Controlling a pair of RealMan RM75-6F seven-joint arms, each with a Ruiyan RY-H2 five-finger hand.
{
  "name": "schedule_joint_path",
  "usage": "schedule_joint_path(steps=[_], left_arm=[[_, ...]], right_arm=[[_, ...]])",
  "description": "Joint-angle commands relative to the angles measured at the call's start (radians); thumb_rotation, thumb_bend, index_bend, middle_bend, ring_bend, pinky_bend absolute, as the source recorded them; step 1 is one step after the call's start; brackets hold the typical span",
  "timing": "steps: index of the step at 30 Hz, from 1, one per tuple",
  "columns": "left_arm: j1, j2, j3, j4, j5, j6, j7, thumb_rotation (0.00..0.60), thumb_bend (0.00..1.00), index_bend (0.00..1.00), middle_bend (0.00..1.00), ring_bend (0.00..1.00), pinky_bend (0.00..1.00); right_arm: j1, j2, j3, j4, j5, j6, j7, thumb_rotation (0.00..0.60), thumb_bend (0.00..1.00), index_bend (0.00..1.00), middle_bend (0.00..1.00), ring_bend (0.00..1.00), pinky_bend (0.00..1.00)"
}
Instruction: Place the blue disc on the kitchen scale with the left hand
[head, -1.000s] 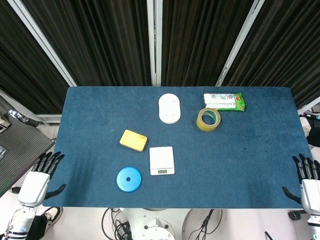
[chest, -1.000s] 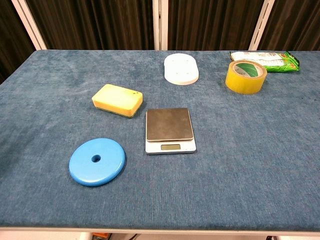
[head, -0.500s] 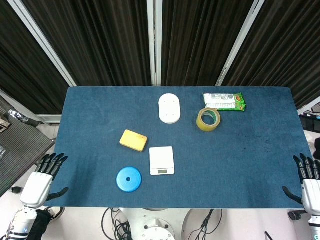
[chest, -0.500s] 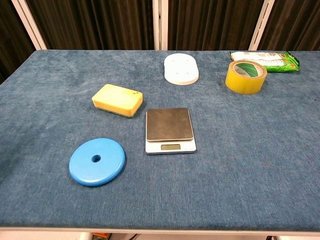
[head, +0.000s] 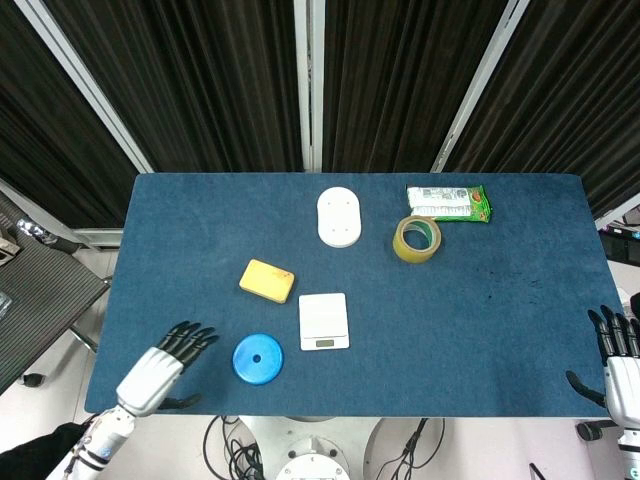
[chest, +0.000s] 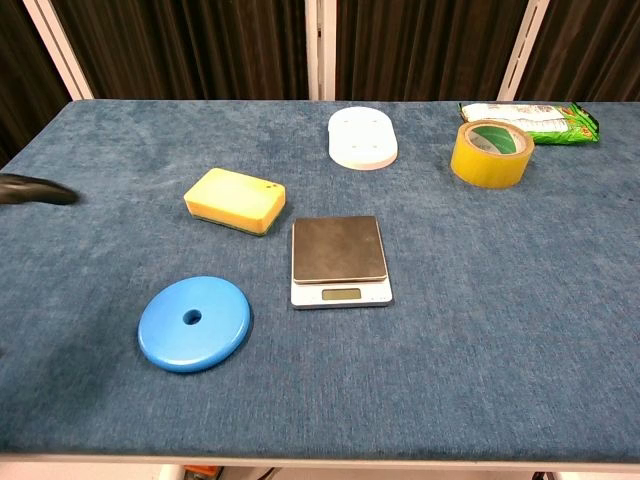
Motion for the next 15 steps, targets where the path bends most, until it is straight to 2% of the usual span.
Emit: schedule_joint_path(steps=[1,7,15], left_arm=[[-0.059,-0.052,-0.017,-0.015,0.025,-0.057,-0.015,0.6,0.34,0.1,0.08,0.0,0.0],[-0.153,-0.147,-0.046,0.018,0.018,-0.159,-0.029,0.6,0.47,0.1,0.11,0.0,0.0],[-0.236,-0.274,-0.085,0.09,-0.068,-0.271,-0.048,0.6,0.48,0.07,0.13,0.0,0.0]], right_arm=[[-0.005,0.005,0.002,0.002,-0.001,0.008,0.011,0.6,0.09,0.0,0.0,0.0,0.0],[-0.016,0.011,0.006,0.016,0.007,0.014,0.04,0.6,0.1,0.0,0.0,0.0,0.0],[-0.02,0.015,0.011,0.033,0.016,0.005,0.066,0.6,0.11,0.0,0.0,0.0,0.0]])
